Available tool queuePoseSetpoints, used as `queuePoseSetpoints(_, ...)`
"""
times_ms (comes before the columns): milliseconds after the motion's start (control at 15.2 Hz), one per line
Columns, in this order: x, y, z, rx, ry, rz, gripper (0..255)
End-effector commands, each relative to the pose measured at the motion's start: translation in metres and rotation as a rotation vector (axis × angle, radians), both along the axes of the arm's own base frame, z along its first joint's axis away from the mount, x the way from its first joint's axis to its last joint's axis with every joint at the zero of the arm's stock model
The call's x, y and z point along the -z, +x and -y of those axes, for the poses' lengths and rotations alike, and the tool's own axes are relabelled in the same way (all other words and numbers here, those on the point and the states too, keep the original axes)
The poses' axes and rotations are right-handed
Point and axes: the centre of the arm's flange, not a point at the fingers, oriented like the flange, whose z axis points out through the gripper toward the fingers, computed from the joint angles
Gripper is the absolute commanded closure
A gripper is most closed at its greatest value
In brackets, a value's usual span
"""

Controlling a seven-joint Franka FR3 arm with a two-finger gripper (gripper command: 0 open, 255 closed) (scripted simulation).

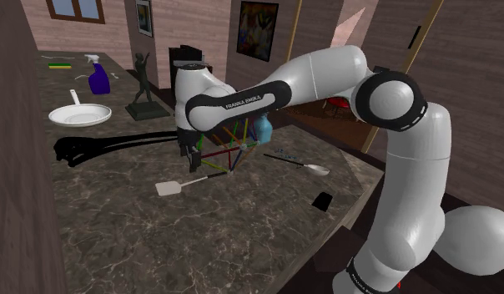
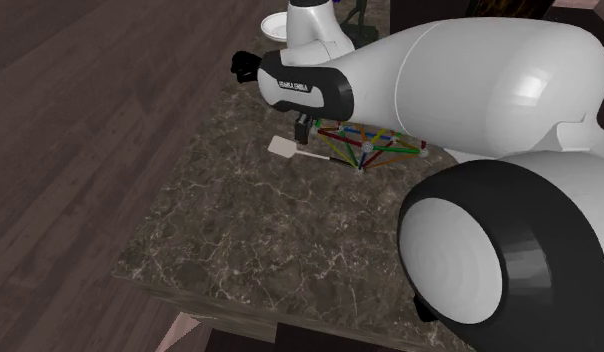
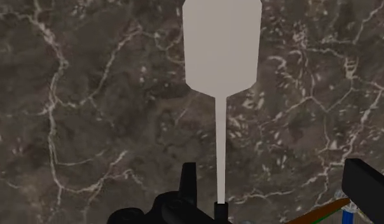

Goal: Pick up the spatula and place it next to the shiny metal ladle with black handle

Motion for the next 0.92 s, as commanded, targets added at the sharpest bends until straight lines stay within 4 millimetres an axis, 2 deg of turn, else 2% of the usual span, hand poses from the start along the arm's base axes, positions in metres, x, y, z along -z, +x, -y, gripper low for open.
queuePoseSetpoints(0, 0.032, -0.004, 0.017, 0.023, -0.059, -0.11, 0)
queuePoseSetpoints(396, 0.066, -0.005, 0.019, 0.023, -0.059, -0.11, 0)
queuePoseSetpoints(858, 0.066, -0.005, 0.019, 0.023, -0.059, -0.11, 0)
